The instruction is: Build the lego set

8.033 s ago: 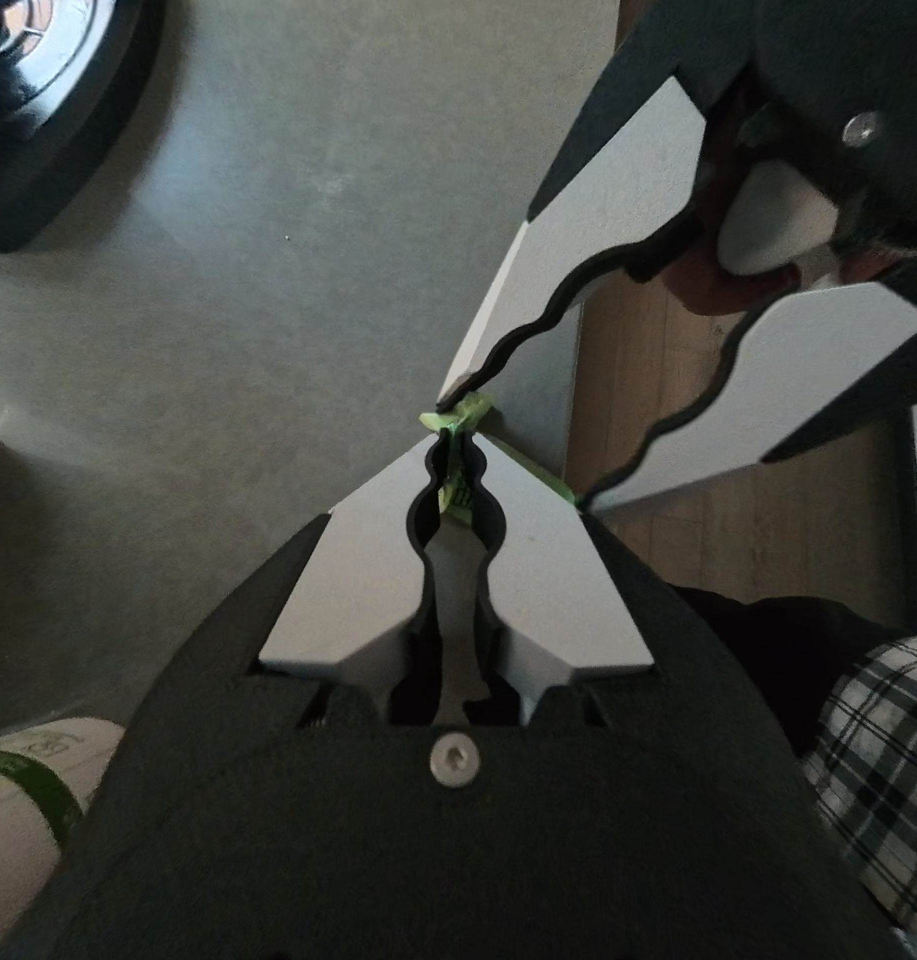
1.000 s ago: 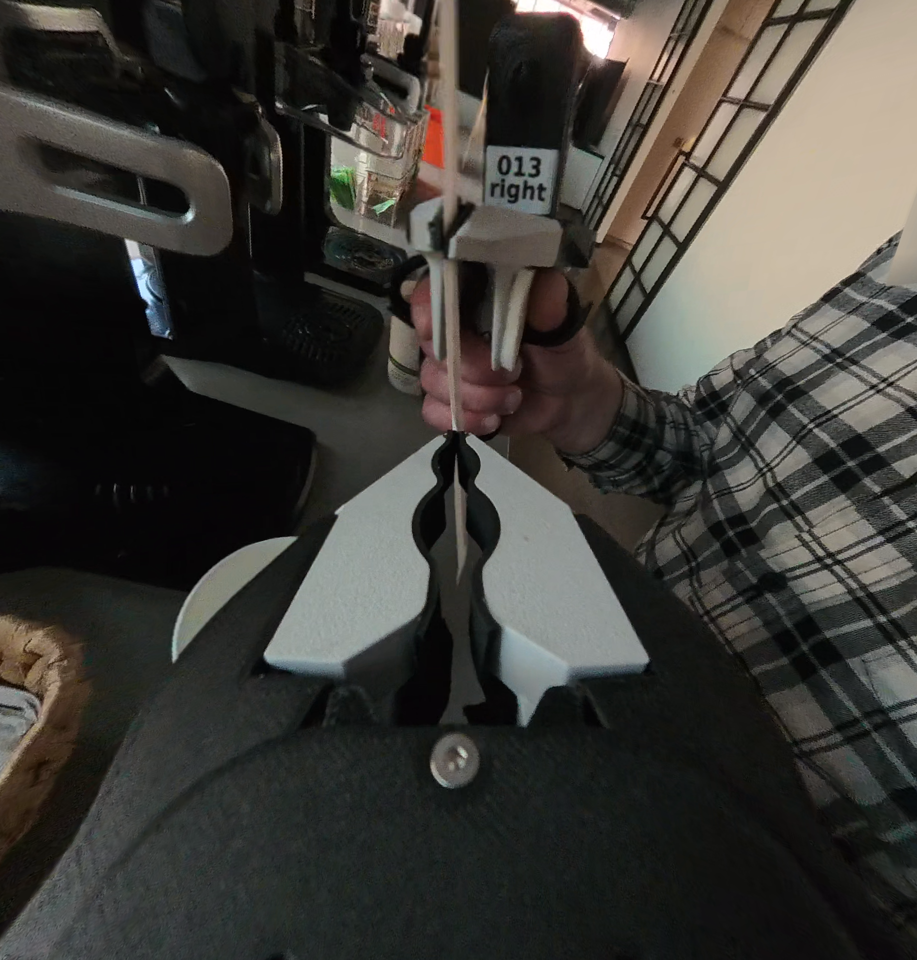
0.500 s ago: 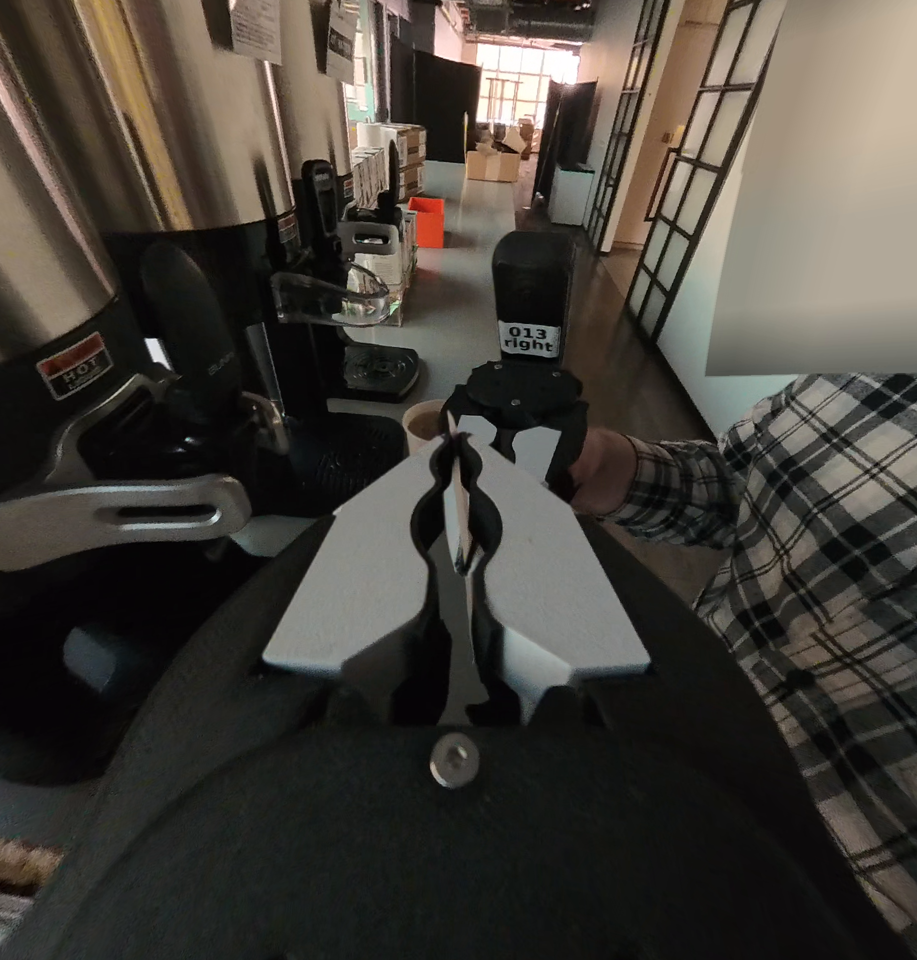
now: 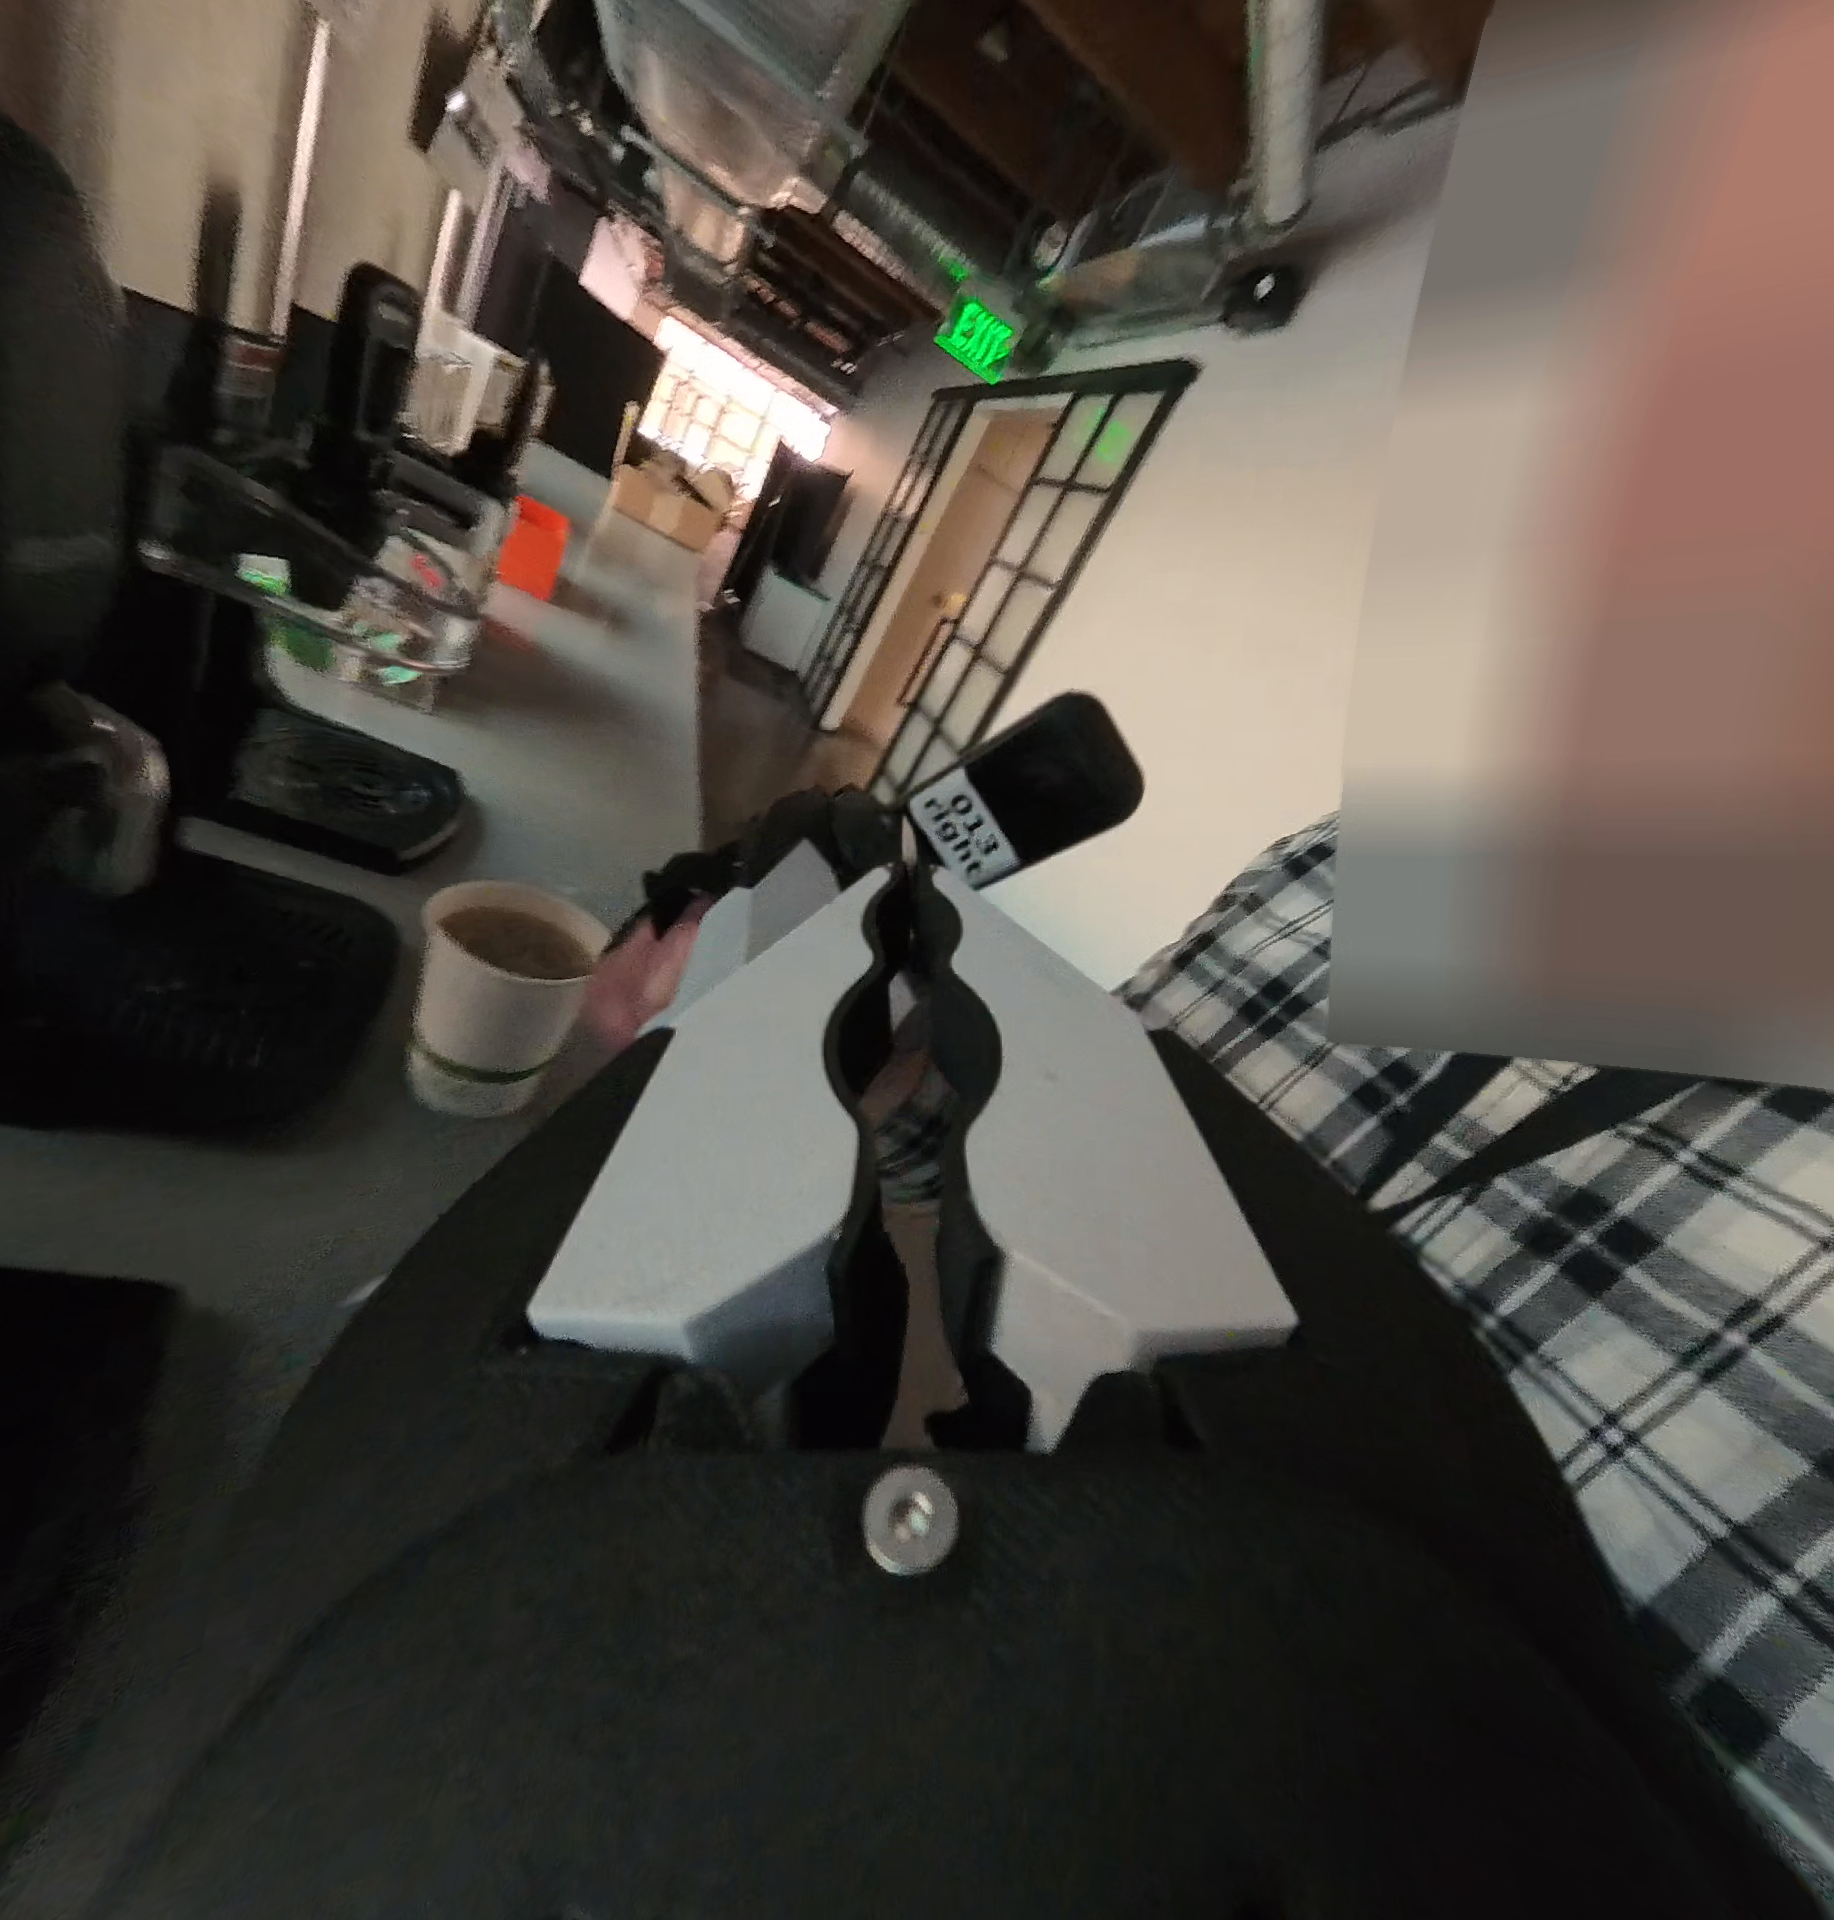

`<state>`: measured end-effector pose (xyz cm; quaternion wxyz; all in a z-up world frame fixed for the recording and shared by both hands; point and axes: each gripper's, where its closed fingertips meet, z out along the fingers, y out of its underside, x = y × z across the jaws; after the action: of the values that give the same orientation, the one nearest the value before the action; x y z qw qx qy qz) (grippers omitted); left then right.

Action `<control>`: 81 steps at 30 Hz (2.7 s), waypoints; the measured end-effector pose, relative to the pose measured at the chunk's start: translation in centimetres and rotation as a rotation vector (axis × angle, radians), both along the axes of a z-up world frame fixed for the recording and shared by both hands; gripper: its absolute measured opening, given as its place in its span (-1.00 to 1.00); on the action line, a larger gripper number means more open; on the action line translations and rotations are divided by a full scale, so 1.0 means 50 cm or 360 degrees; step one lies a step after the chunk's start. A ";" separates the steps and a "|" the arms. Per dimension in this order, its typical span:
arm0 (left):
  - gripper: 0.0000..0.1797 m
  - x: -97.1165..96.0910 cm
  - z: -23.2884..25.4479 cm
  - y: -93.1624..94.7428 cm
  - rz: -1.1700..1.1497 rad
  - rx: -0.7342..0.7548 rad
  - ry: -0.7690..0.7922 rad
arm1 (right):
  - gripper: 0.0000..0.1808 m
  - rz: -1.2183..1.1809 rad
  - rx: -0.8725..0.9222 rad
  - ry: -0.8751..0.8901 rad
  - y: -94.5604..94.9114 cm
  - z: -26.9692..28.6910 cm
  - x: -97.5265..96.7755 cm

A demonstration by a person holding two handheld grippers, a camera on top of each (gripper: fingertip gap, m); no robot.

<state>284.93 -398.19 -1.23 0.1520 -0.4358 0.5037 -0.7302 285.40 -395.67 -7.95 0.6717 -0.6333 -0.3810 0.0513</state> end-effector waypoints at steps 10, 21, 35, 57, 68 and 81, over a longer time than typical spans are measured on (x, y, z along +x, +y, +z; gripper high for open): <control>-1.00 -0.002 -0.007 -0.021 -0.0035 -0.0195 0.0002 | -1.00 -0.0098 0.0134 -0.0066 -0.013 0.002 0.023; -1.00 0.024 -0.033 -0.023 0.0116 -0.0089 0.0021 | -1.00 0.0097 -0.0177 0.0290 -0.032 0.007 0.003; -1.00 0.042 -0.048 0.044 0.1059 0.0882 -0.0079 | -1.00 0.0143 -0.0413 0.0958 -0.048 0.011 0.025; -1.00 0.050 -0.078 0.017 0.1497 0.2115 -0.0106 | -1.00 0.0267 -0.0495 0.1594 -0.046 0.023 0.021; -0.90 0.025 -0.082 0.015 0.1214 0.1633 -0.0114 | -1.00 0.0281 -0.0431 0.1504 -0.041 0.007 0.039; -1.00 0.035 -0.048 -0.001 0.0532 0.0453 -0.0039 | -1.00 0.0515 -0.0344 0.1337 -0.070 0.026 0.024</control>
<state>286.69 -398.25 -3.61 0.3370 -0.4784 0.5207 -0.6216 286.59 -399.18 -6.65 0.6814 -0.5564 -0.1622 0.4469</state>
